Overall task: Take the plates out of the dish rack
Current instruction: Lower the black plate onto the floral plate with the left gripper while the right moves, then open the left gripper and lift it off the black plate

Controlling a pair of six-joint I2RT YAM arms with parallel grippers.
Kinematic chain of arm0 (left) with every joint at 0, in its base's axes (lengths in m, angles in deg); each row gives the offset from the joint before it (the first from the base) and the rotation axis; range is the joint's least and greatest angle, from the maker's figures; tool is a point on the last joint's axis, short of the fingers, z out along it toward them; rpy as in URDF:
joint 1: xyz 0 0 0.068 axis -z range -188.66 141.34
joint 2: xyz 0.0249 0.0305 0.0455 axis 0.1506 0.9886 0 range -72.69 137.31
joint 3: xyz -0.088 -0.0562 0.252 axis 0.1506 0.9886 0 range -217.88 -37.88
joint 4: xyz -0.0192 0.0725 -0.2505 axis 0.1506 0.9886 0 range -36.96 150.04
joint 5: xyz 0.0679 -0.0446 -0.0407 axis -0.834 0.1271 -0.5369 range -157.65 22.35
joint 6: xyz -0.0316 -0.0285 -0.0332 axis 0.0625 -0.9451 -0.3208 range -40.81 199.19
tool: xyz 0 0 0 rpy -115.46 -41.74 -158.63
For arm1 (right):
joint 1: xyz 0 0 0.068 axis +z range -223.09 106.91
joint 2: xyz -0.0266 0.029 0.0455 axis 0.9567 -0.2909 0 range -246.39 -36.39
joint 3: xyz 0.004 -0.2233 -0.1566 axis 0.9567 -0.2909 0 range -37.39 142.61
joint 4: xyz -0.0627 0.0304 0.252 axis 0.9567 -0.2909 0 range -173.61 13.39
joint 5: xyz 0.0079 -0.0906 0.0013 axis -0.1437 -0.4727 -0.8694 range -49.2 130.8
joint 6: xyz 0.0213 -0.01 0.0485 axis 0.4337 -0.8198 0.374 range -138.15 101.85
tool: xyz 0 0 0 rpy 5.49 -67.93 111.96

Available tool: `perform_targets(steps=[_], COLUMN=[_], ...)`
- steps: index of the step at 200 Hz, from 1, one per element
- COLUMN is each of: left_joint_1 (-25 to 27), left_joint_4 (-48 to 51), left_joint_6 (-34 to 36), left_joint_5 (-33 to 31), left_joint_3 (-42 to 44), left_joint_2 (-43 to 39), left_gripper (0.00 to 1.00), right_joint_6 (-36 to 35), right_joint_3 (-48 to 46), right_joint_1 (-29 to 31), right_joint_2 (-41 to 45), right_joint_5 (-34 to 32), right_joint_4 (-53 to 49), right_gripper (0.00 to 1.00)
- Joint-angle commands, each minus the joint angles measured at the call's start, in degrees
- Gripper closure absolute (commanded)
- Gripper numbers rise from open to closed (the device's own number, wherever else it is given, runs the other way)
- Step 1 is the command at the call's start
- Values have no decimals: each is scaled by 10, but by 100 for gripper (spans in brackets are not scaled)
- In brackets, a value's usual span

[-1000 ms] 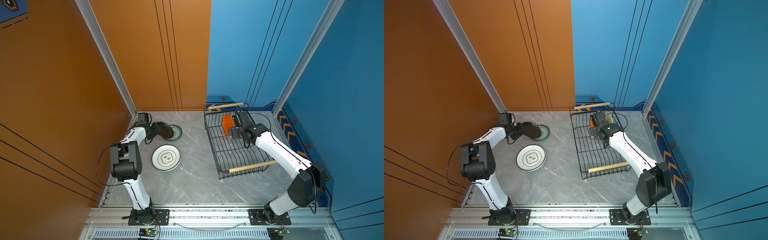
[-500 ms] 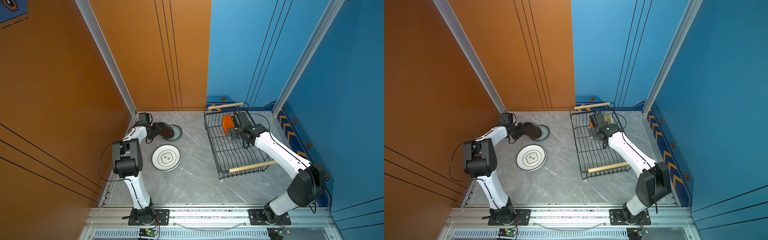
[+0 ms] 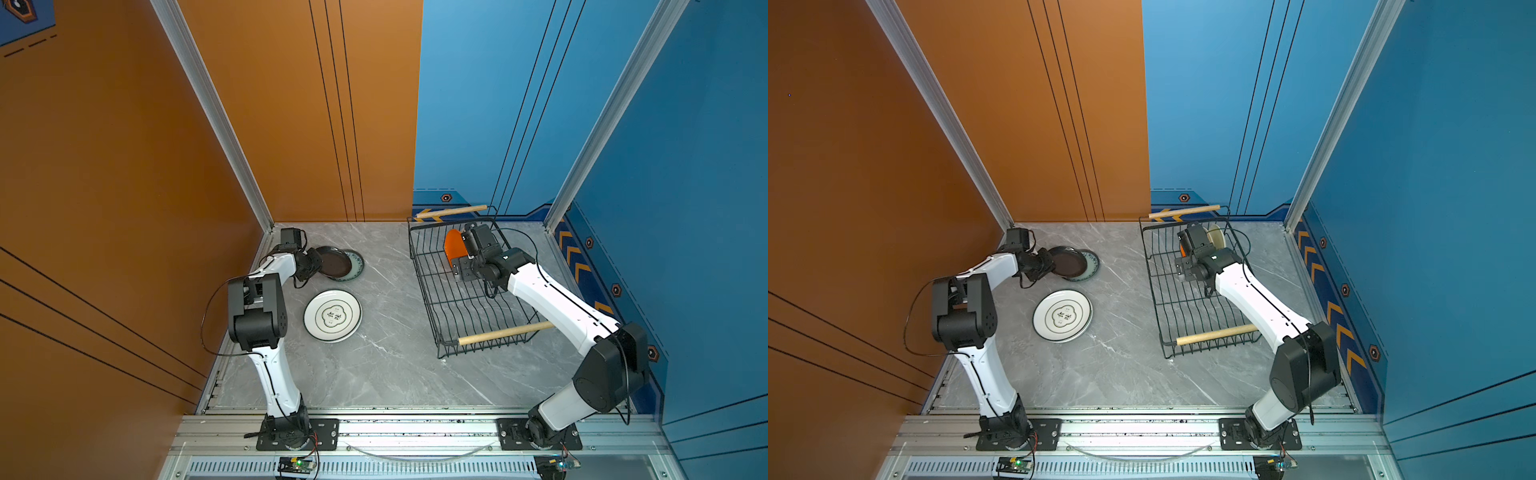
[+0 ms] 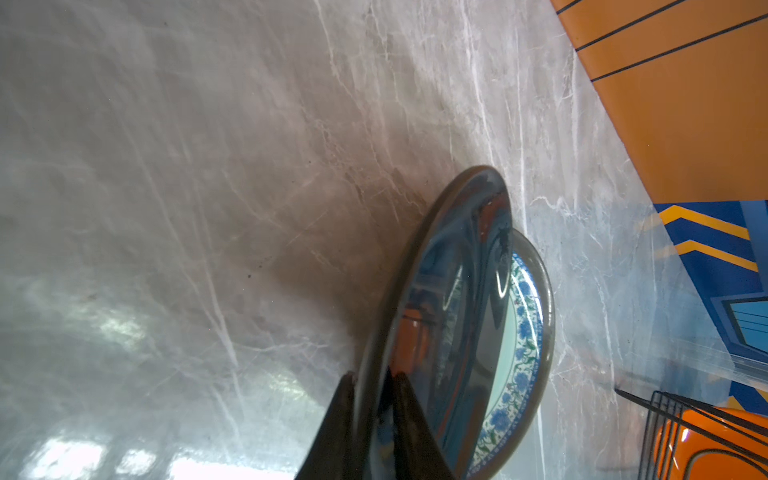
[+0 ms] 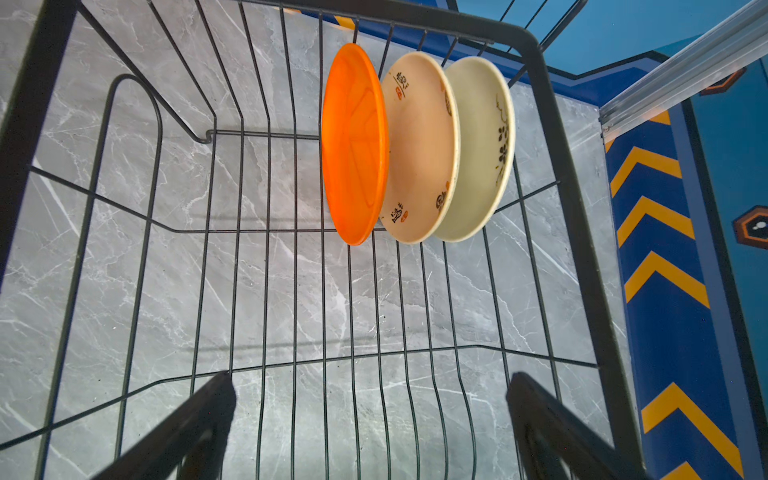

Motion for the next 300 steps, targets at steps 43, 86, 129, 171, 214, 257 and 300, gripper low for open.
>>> perform_targets(steps=[43,86,129,171,214,257,300], left_joint_1=[14,22,26,29,31,35,41], left_joint_4=[8,13,19,29,40,58,84], left_joint_6=[8,8,7,9,12,22,31], left_joint_5=[5,9,8,8,3,-6,-29], left_joint_3=[-30,-43,-52,-59,-63,-70,-78], left_joint_2=[18,31,38,48,50,45,36], left_gripper=[74,72,68,64,58,51,48], right_joint_6=[-1,-2,-2,-2,-1,0,2], right_joint_3=[-13,-17,-19,-22,-23,-22,-23], right_joint_1=[5,4,3,2,1,1,1], right_joint_2=[-2,1,3,6,8,6,5], right_joint_5=[18,21,25,27,33,48,53], right_joint_4=[5,5,5,5,5,5,5], right_gripper=[0,0,0,0,0,0,0])
